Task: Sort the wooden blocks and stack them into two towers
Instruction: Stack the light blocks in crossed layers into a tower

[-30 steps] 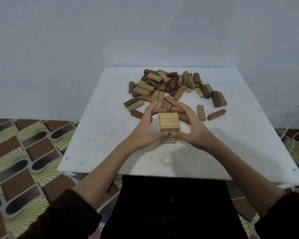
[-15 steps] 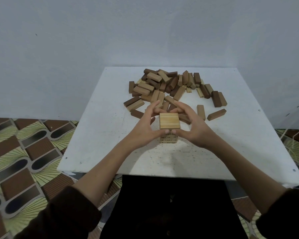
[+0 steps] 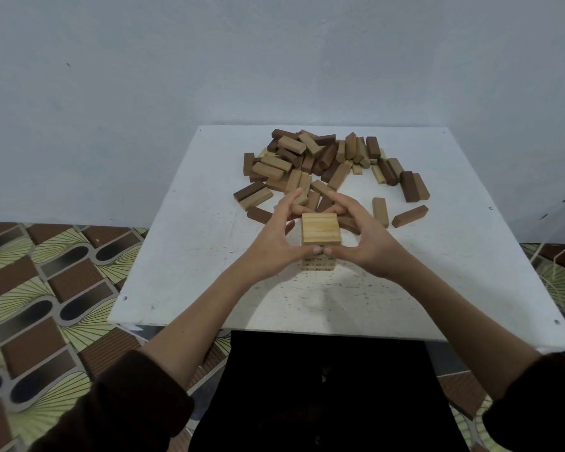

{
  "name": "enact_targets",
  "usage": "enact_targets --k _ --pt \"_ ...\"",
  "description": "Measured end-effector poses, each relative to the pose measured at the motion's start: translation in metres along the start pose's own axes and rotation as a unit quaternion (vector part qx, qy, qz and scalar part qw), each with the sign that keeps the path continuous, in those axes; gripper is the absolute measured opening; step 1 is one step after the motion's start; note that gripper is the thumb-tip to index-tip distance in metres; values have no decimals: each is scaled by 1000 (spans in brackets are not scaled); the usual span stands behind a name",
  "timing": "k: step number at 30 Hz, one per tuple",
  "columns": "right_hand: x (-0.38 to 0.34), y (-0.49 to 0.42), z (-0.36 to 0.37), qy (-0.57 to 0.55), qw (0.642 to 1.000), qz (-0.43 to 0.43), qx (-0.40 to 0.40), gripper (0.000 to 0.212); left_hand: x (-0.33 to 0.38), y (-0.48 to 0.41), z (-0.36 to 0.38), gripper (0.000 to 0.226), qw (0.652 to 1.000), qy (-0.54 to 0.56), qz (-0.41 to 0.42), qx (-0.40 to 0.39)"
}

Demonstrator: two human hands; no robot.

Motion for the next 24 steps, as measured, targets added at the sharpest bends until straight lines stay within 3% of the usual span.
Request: enact_targets --k 24 --pt "8 -4 2 -13 999 24 -17 86 -5 -1 2 105 1000 14 -18 8"
Point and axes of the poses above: each hand's wrist, its own y-axis away from the middle knuckle, its own z-axis out of the palm, x = y × z, the point moved 3 cm from there along -y, towards the middle knuckle, and after that the axes turned 10 degrees about y, right-handed, at the moved point
